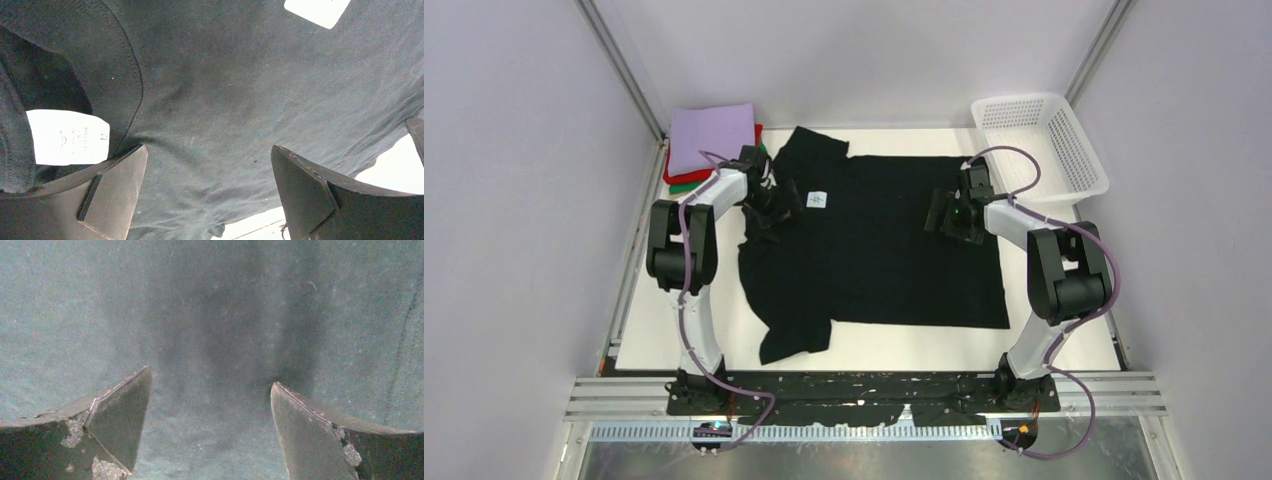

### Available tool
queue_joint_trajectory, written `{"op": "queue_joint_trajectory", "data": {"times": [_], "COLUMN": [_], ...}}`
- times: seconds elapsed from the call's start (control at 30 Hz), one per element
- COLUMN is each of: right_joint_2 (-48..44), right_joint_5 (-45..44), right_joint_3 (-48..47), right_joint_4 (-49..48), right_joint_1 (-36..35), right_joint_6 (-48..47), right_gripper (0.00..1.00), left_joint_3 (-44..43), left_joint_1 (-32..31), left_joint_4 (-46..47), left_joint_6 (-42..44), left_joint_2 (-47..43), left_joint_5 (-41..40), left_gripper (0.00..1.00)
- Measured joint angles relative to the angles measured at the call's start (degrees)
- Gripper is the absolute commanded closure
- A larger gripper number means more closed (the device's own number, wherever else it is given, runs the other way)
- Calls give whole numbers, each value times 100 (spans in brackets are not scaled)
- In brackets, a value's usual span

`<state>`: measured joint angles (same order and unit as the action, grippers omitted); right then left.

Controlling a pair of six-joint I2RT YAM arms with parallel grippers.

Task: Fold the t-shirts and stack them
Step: Flatten out the tshirt, then grab the side of the flattened tshirt closest away from the robot with both arms

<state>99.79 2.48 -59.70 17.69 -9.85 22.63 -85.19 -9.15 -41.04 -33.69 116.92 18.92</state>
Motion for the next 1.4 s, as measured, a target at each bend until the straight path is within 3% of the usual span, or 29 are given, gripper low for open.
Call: {"op": "queue_joint_trajectory", "data": {"times": [0.47,0.73,0.9,1.07,1.27,1.4], "right_joint_2": [1082,1012,2,-1598,-3316,-3934], "right_joint_5": [260,256,273,339,321,293], "right_joint_3": [-1351,-1344,-756,15,1276,1899], "right_joint_4": [-57,-55,-46,-225,-444,-389], "right_joint_1": [424,446,446,446,463,525], "right_joint_6": [-11,-216,-343,-328,-42,129], "right_gripper": [5,5,5,5,5,4], "left_joint_3": [-1606,-1718,-634,767,2855,3991], "left_joint_1": [181,184,138,-33,-643,-1228], "left_joint_4": [-695,-632,-461,-219,-271,-678], "left_joint_6": [96,184,232,219,-48,-415], "left_joint_2": [981,855,-420,-2404,-4577,-5510], "left_joint_5": [85,22,-201,-610,-1082,-1366], "left_gripper": [1,1,1,1,1,16]}}
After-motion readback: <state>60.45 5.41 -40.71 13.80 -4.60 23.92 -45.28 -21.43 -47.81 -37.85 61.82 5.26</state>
